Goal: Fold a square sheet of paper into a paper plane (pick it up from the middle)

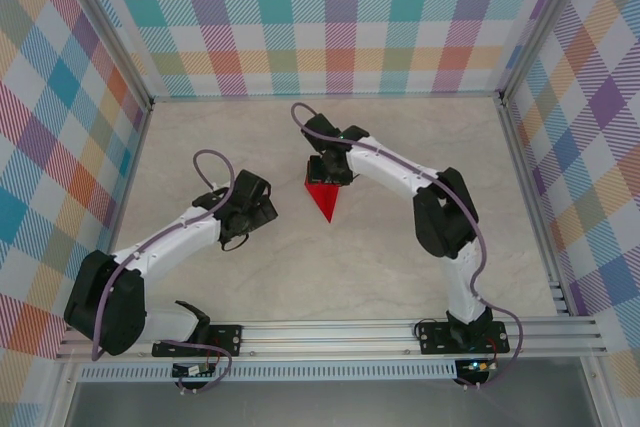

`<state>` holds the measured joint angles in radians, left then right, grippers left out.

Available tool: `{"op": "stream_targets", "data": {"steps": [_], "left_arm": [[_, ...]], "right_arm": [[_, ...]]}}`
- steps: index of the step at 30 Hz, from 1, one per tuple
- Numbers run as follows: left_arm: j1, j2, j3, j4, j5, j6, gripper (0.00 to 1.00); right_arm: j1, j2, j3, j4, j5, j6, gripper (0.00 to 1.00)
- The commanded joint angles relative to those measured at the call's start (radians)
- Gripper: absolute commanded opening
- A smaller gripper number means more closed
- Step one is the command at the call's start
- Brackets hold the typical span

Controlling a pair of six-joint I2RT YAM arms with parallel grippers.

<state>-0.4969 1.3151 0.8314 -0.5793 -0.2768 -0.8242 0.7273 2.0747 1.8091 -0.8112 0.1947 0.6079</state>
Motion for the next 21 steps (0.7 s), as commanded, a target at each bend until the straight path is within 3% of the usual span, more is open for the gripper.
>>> {"op": "stream_targets", "data": {"steps": [1, 7, 15, 18, 21], "left_arm": [[0.026, -0.039, 0.061, -0.045, -0.076, 0.074, 1.00], [0.103, -0.108, 0.073, 0.003, -0.137, 0.229, 1.00], [0.246, -0.191, -0.015, 0.160, -0.305, 0.387, 1.00], [0.302, -0.218, -0.109, 0.290, -0.328, 0.424, 1.00], [0.328, -0.236, -0.239, 0.545, -0.322, 0.524, 1.00]], "right_arm": [[-0.013, -0.143, -0.038, -0.015, 0.079, -0.017, 0.72], [-0.096, -0.360, -0.249, 0.065, 0.252, -0.053, 1.00], [-0.328, -0.700, -0.688, 0.317, 0.341, -0.121, 1.00], [-0.421, -0.818, -0.900, 0.519, 0.341, -0.154, 1.00], [-0.484, -0.900, -1.109, 0.743, 0.357, -0.216, 1.00]]}}
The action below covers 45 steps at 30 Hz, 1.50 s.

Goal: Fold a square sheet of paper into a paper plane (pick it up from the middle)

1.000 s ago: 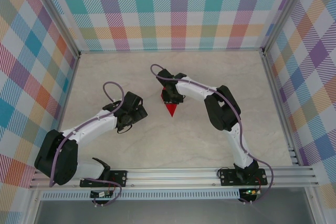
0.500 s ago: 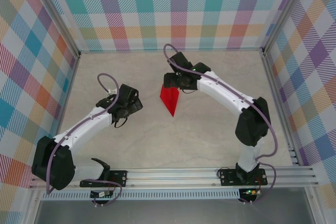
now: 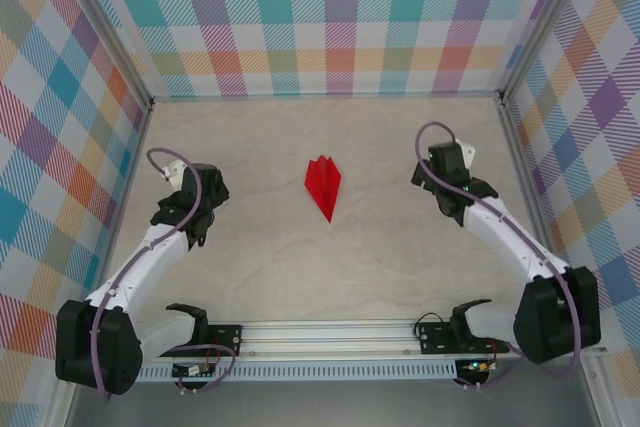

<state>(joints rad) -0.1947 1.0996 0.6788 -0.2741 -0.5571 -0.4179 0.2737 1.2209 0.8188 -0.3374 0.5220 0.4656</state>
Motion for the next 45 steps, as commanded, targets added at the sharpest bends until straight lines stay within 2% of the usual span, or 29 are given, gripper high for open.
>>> {"op": "stream_targets", "data": {"steps": [1, 6, 8, 13, 18, 26, 31, 34, 38, 43, 45], "left_arm": [[0.029, -0.027, -0.126, 0.304, -0.038, 0.148, 1.00], [0.074, 0.010, -0.259, 0.590, 0.057, 0.265, 1.00], [0.092, 0.068, -0.291, 0.720, 0.126, 0.313, 1.00], [0.120, 0.184, -0.291, 0.823, 0.237, 0.352, 1.00], [0.143, 0.236, -0.303, 0.915, 0.344, 0.353, 1.00], [0.186, 0.355, -0.328, 1.113, 0.476, 0.368, 1.00], [0.188, 0.397, -0.309, 1.118, 0.517, 0.385, 1.00], [0.188, 0.454, -0.315, 1.179, 0.524, 0.385, 1.00], [0.186, 0.460, -0.304, 1.159, 0.522, 0.389, 1.00], [0.144, 0.465, -0.279, 1.121, 0.445, 0.414, 1.00], [0.132, 0.466, -0.262, 1.089, 0.465, 0.438, 1.00]], "right_arm": [[-0.048, -0.058, -0.156, 0.302, 0.029, -0.078, 1.00], [-0.152, -0.004, -0.181, 0.269, -0.001, -0.084, 1.00], [-0.176, 0.010, -0.208, 0.356, -0.040, -0.161, 1.00], [-0.203, 0.053, -0.288, 0.564, -0.072, -0.247, 1.00], [-0.212, 0.117, -0.338, 0.745, -0.128, -0.330, 1.00], [-0.245, 0.180, -0.415, 1.046, -0.337, -0.402, 1.00], [-0.261, 0.257, -0.425, 1.140, -0.413, -0.408, 1.00], [-0.263, 0.304, -0.435, 1.200, -0.438, -0.421, 1.00], [-0.263, 0.303, -0.425, 1.180, -0.446, -0.426, 1.00], [-0.262, 0.303, -0.422, 1.170, -0.443, -0.425, 1.00], [-0.262, 0.302, -0.422, 1.170, -0.443, -0.424, 1.00]]}}
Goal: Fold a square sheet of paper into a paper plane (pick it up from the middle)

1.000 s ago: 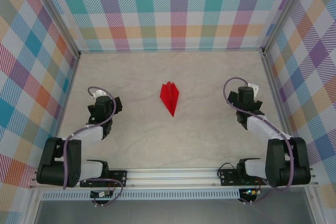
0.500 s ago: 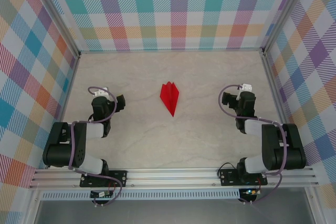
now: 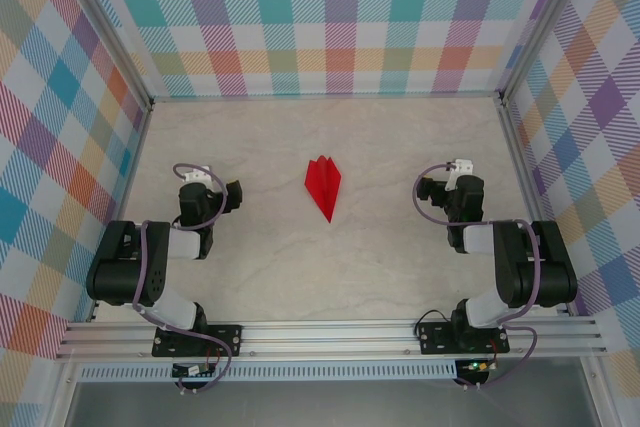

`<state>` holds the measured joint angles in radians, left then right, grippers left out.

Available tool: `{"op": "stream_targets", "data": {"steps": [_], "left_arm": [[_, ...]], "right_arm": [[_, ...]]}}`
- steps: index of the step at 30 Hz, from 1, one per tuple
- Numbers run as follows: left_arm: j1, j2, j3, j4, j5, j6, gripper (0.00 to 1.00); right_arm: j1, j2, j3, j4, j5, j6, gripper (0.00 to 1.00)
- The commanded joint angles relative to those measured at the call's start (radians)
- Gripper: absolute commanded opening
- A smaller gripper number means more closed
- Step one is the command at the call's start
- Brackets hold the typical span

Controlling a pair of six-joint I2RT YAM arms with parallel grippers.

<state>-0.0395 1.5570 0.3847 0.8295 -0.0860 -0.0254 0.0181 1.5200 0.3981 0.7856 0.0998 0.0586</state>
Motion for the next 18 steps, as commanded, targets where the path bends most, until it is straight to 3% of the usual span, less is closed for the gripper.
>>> {"op": "stream_targets", "data": {"steps": [1, 18], "left_arm": [[-0.024, 0.009, 0.041, -0.030, 0.021, 0.057, 1.00], [-0.023, 0.011, 0.045, -0.035, 0.023, 0.059, 1.00]], "right_arm": [[-0.006, 0.003, -0.001, 0.047, -0.022, -0.017, 1.00], [-0.006, 0.003, -0.001, 0.048, -0.022, -0.019, 1.00]]}}
